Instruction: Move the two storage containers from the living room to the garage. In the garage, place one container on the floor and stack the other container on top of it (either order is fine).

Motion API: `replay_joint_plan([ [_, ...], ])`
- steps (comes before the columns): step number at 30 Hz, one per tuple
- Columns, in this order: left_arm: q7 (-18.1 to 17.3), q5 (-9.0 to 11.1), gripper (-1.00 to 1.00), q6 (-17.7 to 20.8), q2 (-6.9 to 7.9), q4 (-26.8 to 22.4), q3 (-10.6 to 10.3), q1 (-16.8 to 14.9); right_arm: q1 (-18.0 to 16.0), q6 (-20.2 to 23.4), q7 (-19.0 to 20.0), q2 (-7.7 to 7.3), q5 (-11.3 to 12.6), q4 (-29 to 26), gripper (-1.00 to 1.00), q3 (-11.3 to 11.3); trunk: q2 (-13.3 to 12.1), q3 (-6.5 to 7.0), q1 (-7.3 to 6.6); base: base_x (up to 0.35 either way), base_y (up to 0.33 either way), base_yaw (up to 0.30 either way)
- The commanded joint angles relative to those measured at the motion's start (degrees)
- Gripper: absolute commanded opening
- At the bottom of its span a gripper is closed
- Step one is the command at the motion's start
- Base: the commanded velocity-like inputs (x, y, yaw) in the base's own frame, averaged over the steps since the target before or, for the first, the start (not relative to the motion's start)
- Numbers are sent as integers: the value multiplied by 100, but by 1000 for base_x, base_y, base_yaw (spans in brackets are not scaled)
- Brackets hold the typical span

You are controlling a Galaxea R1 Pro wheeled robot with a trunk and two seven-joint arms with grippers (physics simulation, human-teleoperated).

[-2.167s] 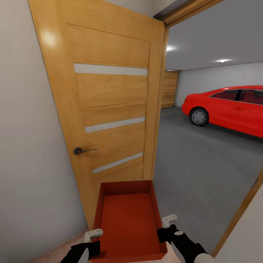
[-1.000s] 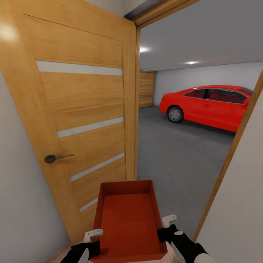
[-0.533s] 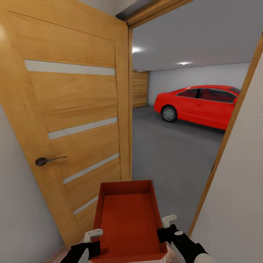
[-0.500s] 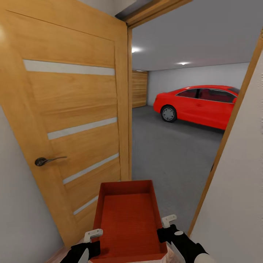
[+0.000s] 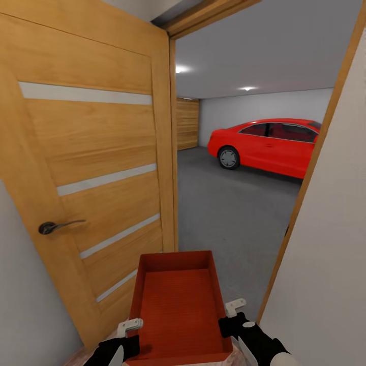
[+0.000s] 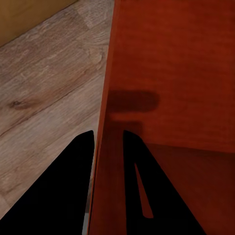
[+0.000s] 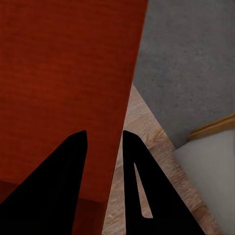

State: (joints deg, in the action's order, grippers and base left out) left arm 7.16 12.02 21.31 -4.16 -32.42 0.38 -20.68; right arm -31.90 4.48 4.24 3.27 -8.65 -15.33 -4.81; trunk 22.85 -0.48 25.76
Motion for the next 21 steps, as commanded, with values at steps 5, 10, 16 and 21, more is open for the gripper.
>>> replay_joint_plan([
  [5,66,-130,-100,-39,-6,-19,-1,0,0,36,120,205,-14,4,-100,45,7,-5,2,0,0,-7],
  [10,66,-130,-100,-39,-6,-19,0,2,0,36,120,205,-14,5,-100,45,7,-5,2,0,0,-9],
  [16,66,-126,-100,-39,-6,-19,1,3,0,36,120,202,-14,4,-100,42,7,-5,2,0,0,-179],
  [21,66,-128,-100,-39,-6,-19,0,3,0,36,120,204,-14,4,-100,43,7,-5,2,0,0,-269],
])
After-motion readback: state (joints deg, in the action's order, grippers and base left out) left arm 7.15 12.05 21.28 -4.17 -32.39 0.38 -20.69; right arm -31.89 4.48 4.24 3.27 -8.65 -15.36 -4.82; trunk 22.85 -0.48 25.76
